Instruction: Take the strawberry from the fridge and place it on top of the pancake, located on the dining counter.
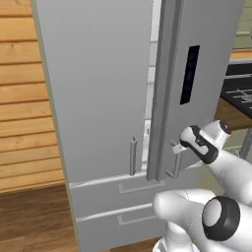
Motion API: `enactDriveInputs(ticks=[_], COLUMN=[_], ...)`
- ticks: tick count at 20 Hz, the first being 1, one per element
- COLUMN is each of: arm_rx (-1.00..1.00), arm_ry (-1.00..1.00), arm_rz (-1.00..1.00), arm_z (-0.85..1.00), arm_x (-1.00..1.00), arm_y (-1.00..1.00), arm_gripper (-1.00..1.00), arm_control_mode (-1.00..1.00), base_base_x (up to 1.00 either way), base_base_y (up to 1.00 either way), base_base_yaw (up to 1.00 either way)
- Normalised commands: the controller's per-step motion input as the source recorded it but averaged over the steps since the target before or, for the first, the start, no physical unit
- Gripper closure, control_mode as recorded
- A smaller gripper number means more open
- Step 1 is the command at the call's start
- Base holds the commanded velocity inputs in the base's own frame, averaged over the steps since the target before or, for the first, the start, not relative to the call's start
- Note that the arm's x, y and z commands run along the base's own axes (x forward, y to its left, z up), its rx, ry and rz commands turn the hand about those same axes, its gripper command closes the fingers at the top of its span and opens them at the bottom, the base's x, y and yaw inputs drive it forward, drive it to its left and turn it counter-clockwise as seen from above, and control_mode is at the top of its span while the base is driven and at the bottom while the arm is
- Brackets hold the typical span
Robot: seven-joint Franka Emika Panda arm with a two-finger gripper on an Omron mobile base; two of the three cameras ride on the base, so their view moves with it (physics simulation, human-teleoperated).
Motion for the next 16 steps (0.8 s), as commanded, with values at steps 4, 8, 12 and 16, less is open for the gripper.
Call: enactDriveInputs(ticks=[4,8,12,16], arm_rx=[-0.01,0.0,0.0,0.0], arm_ry=[0.0,0.0,0.0,0.0], arm_rz=[0.0,-0.04,-0.01,0.0], arm_z=[-0.12,-0.02,0.0,0.11], arm_x=[-0.83,-0.72,-0.19,0.0], arm_y=[-1.0,-0.72,-0.26,-0.1], arm_gripper=[1.0,1.0,-1.0,-1.0], arm_control_mode=[-1.0,-1.0,-1.0,-1.0], base_base_x=[0.0,0.0,0.0,0.0], base_base_y=[0.0,0.0,0.0,0.0], base_base_yaw=[0.0,0.0,0.0,0.0])
